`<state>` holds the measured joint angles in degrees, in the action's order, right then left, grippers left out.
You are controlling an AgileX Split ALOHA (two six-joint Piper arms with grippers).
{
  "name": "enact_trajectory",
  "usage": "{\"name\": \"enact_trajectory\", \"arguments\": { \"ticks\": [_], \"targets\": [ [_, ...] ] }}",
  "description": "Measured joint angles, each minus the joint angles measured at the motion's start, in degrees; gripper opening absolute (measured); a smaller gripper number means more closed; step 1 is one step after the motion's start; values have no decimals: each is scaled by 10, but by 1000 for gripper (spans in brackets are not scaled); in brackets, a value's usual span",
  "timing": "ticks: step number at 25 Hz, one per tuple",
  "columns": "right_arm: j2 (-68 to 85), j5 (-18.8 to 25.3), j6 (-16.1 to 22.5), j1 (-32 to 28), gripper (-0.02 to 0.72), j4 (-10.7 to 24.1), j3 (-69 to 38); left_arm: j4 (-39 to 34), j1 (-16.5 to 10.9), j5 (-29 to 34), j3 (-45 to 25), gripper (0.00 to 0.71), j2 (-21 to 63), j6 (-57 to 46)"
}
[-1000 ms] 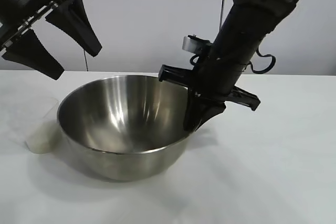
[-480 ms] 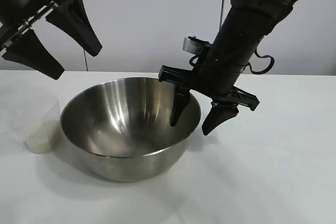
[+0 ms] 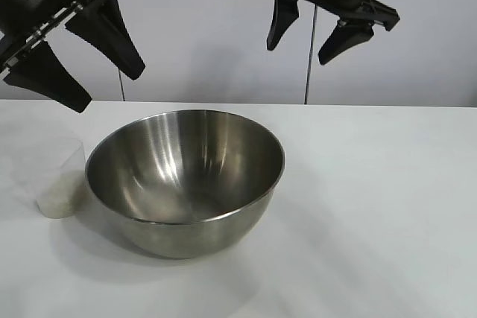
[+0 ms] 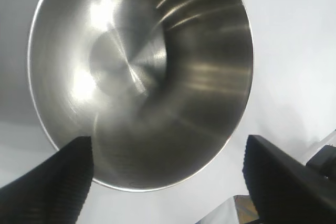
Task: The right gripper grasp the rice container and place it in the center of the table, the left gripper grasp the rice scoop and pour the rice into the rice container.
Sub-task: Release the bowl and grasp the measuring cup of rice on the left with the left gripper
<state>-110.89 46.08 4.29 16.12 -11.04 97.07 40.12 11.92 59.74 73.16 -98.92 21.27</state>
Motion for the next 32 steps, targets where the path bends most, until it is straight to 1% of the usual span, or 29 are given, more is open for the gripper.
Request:
{"name": "enact_trajectory", "arguments": {
  "ticks": [2,5,7,10,12,13,15,17,19,20,22,25,26,28,30,32],
  "targets": [
    [0,0,0,-9,513,45,13,0,0,0,0,570,0,0],
    [13,22,2,-42,503,129,19,0,0,-1,0,570,0,0],
    [31,51,2,-80,503,177,19,0,0,-1,0,570,0,0],
    [75,121,-6,-140,503,244,19,0,0,-2,0,570,0,0],
    [115,165,-19,-179,503,269,19,0,0,-2,0,570,0,0],
    [138,180,-20,-200,503,271,19,0,0,-2,0,570,0,0],
    [187,192,-22,-239,503,263,19,0,0,-4,0,570,0,0],
    [243,195,-22,-262,503,241,20,0,0,-7,0,570,0,0],
    [310,200,-22,-268,503,219,20,0,0,-8,0,570,0,0],
    [346,202,-24,-268,503,201,20,0,0,-8,0,570,0,0],
    [413,210,-35,-258,503,166,20,0,0,-9,0,570,0,0],
    [514,248,-74,-224,503,110,20,0,0,-11,0,570,0,0],
    [548,258,-85,-214,503,84,19,0,0,-11,0,570,0,0],
    [614,264,-103,-195,503,37,2,0,0,-11,0,570,0,0],
    [688,266,-121,-186,503,2,-30,0,0,-11,0,570,0,0],
    [753,266,-134,-185,503,-17,-88,0,0,-11,0,570,0,0]
  ]
}}
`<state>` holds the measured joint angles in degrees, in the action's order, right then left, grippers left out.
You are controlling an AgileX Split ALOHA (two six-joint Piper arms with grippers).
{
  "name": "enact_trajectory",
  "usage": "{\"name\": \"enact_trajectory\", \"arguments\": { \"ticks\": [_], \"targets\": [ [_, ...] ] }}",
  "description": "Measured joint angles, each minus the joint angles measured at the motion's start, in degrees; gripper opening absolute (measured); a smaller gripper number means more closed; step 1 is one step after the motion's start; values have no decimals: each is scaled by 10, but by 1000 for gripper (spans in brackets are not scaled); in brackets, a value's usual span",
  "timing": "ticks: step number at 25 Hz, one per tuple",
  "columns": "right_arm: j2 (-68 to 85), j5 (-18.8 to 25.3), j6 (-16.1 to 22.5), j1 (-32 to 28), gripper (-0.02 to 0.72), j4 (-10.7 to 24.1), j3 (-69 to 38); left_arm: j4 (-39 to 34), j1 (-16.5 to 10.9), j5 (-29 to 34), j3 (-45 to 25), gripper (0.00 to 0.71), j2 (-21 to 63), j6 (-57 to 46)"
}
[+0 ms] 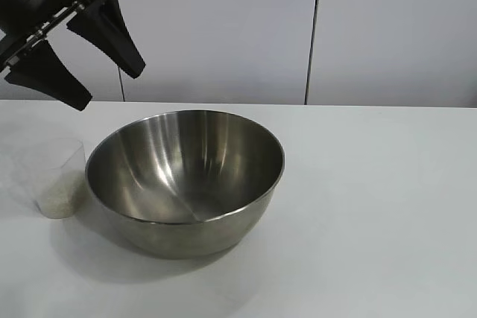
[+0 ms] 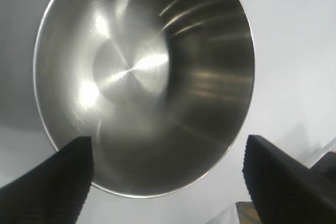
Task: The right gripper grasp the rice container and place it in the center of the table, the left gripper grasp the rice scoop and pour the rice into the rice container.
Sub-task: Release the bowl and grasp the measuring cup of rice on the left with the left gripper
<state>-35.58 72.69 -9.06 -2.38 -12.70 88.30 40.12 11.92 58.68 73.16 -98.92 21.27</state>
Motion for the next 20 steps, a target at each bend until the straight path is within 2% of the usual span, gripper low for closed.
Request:
{"name": "enact_trajectory", "arguments": {
  "ticks": [5,10,14,20],
  "targets": [
    [154,0,-11,0,503,-7,-205,0,0,0,0,570,0,0],
    [256,-10,-12,0,503,18,-409,0,0,0,0,570,0,0],
    [292,-43,6,0,503,53,-515,0,0,0,0,570,0,0],
    [296,-90,19,0,503,77,-604,0,0,0,0,570,0,-1]
  ]
}}
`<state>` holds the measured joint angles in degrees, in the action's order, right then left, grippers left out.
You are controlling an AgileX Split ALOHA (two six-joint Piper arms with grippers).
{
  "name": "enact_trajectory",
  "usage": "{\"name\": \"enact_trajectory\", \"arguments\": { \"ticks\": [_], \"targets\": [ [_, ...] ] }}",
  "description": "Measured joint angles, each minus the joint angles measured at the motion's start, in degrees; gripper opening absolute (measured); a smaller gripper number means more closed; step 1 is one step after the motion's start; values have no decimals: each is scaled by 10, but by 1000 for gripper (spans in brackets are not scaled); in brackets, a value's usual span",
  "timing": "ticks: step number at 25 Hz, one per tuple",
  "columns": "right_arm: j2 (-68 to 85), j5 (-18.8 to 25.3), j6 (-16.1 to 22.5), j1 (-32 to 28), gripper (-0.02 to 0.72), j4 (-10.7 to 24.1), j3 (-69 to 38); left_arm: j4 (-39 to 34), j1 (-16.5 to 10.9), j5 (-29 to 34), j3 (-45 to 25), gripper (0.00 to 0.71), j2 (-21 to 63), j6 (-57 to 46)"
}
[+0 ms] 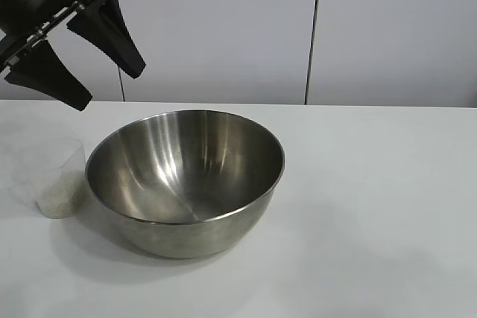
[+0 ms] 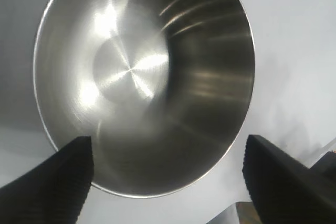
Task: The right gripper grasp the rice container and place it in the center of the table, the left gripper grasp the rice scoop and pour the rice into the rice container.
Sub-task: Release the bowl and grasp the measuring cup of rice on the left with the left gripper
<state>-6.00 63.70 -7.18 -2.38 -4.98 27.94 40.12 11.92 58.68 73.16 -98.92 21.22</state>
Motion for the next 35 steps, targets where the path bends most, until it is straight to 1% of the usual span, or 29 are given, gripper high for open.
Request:
{"name": "enact_trajectory", "arguments": {
  "ticks": [5,8,20,24,28,31,33,35],
  "targets": [
    [0,-9,2,0,503,9,-9,0,0,0,0,570,0,0],
    [0,-10,11,0,503,16,-9,0,0,0,0,570,0,0],
    [0,-17,14,0,503,18,-9,0,0,-2,0,570,0,0],
    [0,-17,15,0,503,18,-9,0,0,-23,0,570,0,0],
    [0,-17,15,0,503,18,-9,0,0,-31,1,570,0,1],
    [0,-17,16,0,503,18,-9,-1,0,-37,3,570,2,25],
    [0,-17,16,0,503,18,-9,-5,0,-63,3,570,12,50],
    [0,-17,16,0,503,18,-9,-13,0,-102,3,570,36,69]
  ]
}}
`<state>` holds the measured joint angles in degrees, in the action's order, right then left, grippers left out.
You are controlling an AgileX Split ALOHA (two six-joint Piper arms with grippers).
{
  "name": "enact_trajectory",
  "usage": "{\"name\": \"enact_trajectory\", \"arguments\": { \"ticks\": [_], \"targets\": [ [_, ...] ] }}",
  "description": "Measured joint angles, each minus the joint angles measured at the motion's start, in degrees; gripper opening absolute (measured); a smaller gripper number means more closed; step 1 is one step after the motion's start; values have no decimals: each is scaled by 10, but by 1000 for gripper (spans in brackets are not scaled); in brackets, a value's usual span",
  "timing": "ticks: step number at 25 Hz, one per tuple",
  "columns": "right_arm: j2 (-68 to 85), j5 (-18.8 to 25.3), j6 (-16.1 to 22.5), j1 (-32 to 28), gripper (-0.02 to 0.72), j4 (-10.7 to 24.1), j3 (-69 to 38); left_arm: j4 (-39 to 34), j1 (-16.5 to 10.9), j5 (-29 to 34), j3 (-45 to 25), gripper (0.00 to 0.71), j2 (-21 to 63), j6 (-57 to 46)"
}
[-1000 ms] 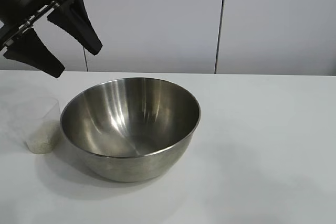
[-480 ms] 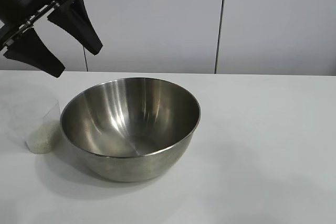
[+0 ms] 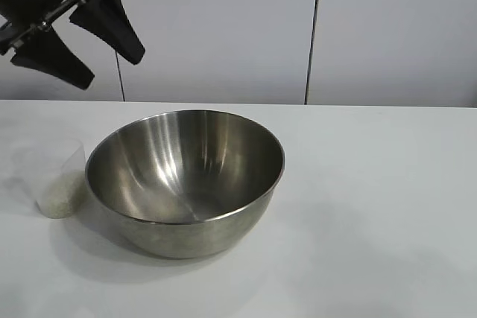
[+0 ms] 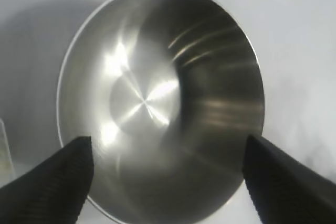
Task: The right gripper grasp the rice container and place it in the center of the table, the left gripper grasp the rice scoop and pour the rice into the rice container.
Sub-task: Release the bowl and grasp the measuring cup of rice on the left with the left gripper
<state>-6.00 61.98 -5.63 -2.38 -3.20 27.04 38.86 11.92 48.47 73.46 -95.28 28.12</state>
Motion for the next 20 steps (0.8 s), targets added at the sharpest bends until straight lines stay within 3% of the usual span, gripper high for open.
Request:
{"name": "enact_trajectory", "arguments": {
  "ticks": [4,11,20],
  "targets": [
    [0,0,0,0,503,0,0,-21,0,-78,0,570,78,13],
    [0,0,0,0,503,0,0,-76,0,-154,-17,570,198,7],
    [0,-1,0,0,503,0,0,-145,0,-282,-180,570,305,-23]
  ]
}}
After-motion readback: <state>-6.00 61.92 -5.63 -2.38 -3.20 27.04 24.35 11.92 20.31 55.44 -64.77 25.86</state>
